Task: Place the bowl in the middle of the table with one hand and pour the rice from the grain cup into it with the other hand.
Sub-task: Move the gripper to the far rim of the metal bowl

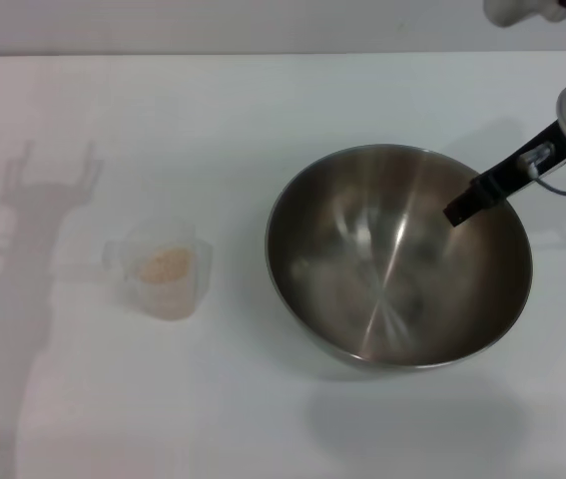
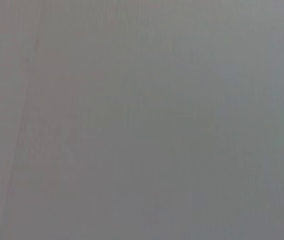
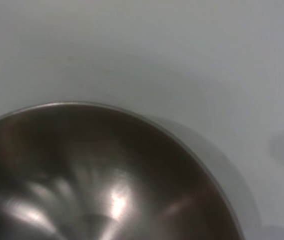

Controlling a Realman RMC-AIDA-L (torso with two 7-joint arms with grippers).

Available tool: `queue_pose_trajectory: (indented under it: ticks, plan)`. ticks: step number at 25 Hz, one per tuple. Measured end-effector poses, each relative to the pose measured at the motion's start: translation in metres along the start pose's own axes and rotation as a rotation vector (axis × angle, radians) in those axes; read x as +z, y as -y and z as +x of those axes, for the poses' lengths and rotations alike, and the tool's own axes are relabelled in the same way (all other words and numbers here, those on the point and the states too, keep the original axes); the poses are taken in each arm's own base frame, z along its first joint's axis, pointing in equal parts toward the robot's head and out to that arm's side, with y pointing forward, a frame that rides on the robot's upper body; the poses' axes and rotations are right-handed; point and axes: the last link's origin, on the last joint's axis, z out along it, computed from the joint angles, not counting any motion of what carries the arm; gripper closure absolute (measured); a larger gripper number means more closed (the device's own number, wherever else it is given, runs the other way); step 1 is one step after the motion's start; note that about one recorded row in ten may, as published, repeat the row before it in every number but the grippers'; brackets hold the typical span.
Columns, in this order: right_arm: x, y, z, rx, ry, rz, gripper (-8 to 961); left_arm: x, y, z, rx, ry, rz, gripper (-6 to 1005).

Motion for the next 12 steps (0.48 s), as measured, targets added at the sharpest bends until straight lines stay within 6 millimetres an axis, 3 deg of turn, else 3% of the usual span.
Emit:
queue_pose_trajectory:
  ticks: [5,12]
  plan:
    - [0.0089,0.0005,0.0006,-0.01,-0.01,-0.007,342,0.0,0.0001,0.0,-0.001,0.0,0.002,215]
    - [0.0108,0.0003,-0.0004,-0.021,-0.006,-0.009,544,-0.0025,0.0023,-0.0004,0.0,0.004,0.013,215]
